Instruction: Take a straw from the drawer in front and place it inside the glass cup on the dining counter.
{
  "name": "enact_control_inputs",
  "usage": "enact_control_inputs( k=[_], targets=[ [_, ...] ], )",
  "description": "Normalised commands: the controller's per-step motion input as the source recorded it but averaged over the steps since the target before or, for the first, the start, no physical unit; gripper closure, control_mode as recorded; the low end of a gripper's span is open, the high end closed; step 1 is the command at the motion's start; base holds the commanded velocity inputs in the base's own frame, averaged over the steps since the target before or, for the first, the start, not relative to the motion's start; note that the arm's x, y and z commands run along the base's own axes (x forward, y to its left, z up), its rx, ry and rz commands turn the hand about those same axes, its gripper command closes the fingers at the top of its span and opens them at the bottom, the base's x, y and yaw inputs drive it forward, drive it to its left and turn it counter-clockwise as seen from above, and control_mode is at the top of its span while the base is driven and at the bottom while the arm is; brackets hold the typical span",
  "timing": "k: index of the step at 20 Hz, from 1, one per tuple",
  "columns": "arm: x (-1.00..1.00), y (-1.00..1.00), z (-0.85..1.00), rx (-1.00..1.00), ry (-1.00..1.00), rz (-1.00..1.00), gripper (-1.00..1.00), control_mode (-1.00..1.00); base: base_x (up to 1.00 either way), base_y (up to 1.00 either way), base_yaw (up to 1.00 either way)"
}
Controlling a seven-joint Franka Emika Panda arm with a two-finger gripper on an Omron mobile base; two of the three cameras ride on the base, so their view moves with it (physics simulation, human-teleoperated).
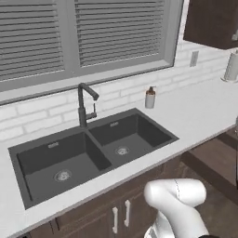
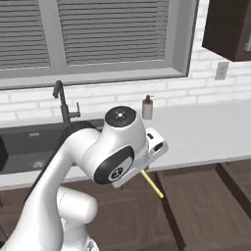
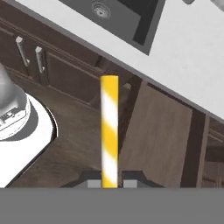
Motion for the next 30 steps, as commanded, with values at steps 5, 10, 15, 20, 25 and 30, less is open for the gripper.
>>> enact_control_inputs(
  k=[5, 10, 15, 20, 25, 30],
  targets=[
    [0.00, 0.00, 0.00, 0.00, 0.00, 0.00, 1.00, 1.00, -0.26, 0.29, 0.60],
    [0.00, 0.00, 0.00, 0.00, 0.00, 0.00, 1.00, 1.00, -0.21, 0.05, 0.70],
    [0.00, 0.00, 0.00, 0.00, 0.00, 0.00, 1.00, 1.00, -0.26, 0.00, 0.76],
    [0.00, 0.00, 0.00, 0.00, 0.00, 0.00, 1.00, 1.00, -0.28, 0.00, 0.78],
    [0.00, 0.00, 0.00, 0.00, 0.00, 0.00, 1.00, 1.00, -0.29, 0.08, 0.77],
    [0.00, 0.00, 0.00, 0.00, 0.00, 0.00, 1.00, 1.00, -0.24, 0.22, 0.77]
  ],
)
